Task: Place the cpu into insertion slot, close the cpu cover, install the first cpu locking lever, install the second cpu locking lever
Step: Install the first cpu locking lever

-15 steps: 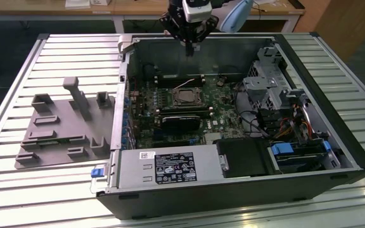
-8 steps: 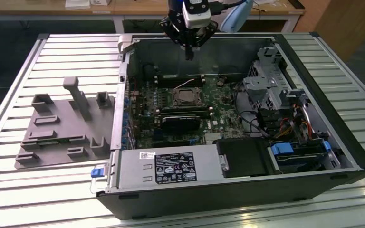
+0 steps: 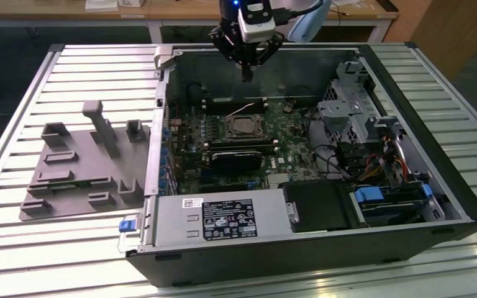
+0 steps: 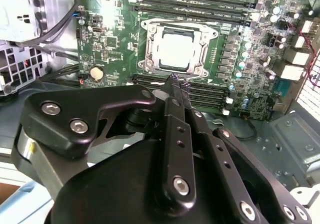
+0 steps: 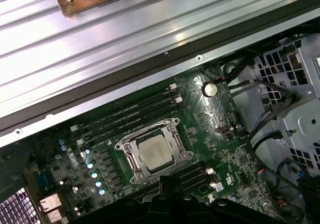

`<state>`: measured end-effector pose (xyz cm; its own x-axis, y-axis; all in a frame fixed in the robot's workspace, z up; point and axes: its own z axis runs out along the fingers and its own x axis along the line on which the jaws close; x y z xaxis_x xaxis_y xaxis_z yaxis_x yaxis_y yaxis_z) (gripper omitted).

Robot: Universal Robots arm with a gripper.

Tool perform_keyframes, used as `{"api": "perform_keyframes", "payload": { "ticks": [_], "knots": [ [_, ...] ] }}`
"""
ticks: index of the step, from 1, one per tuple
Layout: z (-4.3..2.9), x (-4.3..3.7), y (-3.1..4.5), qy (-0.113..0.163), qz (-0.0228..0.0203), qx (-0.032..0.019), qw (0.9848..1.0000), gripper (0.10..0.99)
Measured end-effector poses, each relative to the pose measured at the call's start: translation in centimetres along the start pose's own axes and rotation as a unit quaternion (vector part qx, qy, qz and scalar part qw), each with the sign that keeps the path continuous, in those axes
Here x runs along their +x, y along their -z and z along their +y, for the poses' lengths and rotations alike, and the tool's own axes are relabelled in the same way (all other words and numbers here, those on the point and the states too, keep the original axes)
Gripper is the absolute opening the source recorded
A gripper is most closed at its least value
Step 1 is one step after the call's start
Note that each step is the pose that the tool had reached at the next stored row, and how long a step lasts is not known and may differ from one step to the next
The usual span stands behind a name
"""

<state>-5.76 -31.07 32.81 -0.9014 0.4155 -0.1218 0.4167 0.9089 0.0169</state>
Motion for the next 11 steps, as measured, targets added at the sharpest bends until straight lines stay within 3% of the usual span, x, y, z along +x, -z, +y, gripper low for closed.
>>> {"api": "perform_keyframes", "payload": {
  "ticks": [3, 11],
  "knots": [
    [-0.01, 0.01, -0.05, 0.000, -0.0003, -0.0010, 1.0000, 0.106],
    [-0.01, 0.07, -0.49, -0.002, 0.0066, -0.0157, 0.9999, 0.106]
  ]
}}
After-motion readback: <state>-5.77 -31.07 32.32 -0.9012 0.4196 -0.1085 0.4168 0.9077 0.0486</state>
